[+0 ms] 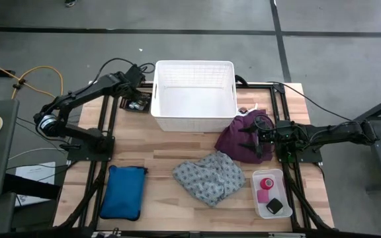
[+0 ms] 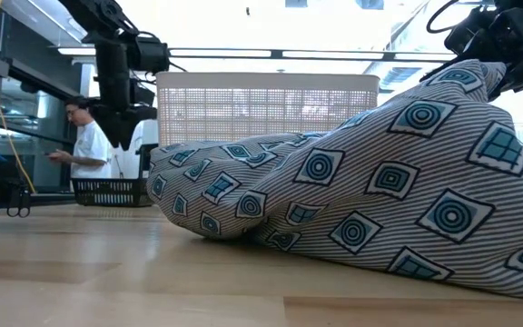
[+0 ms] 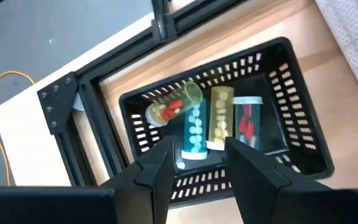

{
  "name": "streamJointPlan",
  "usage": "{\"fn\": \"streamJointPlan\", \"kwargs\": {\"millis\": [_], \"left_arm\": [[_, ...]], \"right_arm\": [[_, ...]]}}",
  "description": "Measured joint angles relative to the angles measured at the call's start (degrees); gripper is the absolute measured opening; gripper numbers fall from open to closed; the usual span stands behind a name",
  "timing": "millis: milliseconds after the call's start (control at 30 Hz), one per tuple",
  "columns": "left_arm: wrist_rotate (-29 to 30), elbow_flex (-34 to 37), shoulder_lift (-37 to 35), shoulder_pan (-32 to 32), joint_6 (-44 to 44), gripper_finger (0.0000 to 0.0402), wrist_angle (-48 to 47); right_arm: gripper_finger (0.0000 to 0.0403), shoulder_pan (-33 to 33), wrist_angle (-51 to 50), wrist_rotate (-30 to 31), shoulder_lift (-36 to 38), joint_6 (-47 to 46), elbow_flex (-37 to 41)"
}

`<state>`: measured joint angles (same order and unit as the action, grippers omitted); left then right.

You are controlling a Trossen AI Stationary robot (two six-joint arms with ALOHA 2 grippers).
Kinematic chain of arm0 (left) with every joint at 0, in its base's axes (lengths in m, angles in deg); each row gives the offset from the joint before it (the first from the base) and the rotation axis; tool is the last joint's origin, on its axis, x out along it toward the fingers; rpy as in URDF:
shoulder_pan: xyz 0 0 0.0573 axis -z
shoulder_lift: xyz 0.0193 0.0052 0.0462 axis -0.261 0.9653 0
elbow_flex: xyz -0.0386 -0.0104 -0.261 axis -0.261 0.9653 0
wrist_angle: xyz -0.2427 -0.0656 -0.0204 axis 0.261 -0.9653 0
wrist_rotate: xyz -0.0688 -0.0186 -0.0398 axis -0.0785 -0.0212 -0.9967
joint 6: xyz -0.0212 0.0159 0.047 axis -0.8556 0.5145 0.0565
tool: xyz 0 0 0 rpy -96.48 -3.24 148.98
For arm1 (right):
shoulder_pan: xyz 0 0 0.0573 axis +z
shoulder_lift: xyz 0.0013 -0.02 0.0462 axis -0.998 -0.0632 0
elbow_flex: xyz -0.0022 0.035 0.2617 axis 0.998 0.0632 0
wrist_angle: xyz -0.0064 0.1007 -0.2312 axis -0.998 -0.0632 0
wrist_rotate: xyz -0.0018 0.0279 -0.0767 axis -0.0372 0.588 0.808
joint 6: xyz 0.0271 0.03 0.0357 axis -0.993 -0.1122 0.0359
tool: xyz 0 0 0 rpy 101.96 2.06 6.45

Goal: Pick & place medical supplies in basket/bin
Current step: Put the light blue patient gown into the large white bin

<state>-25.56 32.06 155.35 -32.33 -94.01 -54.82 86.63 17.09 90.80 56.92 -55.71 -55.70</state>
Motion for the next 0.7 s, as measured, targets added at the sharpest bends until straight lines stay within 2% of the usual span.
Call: {"fn": "streamJointPlan", "kwargs": {"millis": [200,467,700], "left_arm": [[-2.04,0.00,-0.05,3.18,-0.28,0.0135,-0.95],[-1.16,0.00,-3.26,4.26,-7.31,0.0135,-9.02],[-2.58,0.00,-6.40,5.90,-9.86,0.0135,-12.79]], "right_arm": [[0.0309,0.00,0.00,0.01,0.00,0.00,0.00],[0.0309,0.00,0.00,0.00,0.00,0.01,0.00],[0.0309,0.02,-0.01,0.00,0.01,0.01,0.00]]}}
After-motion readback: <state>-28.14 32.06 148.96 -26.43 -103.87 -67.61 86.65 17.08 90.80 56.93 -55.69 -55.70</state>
